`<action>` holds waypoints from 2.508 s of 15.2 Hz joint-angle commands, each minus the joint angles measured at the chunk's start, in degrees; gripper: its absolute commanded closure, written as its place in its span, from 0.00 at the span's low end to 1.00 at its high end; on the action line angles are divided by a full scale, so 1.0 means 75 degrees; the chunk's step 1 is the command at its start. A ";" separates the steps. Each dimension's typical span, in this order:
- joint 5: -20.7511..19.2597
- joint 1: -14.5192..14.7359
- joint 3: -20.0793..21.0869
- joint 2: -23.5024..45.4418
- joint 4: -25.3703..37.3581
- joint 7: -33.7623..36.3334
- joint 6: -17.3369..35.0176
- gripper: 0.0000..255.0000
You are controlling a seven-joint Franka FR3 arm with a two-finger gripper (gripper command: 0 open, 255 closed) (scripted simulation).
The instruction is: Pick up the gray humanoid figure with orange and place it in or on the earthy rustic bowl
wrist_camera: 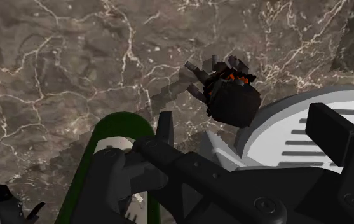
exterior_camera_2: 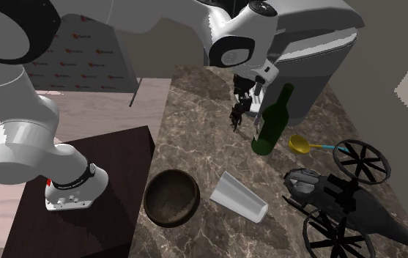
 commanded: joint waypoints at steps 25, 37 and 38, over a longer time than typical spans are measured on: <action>-0.0018 0.0066 -0.0012 0.1174 0.0528 0.0053 0.0626 1.00; -0.0041 0.0054 -0.0014 0.0716 0.0915 0.0152 -0.0214 1.00; -0.0043 0.0053 -0.0014 0.0677 0.0963 0.0162 -0.0300 1.00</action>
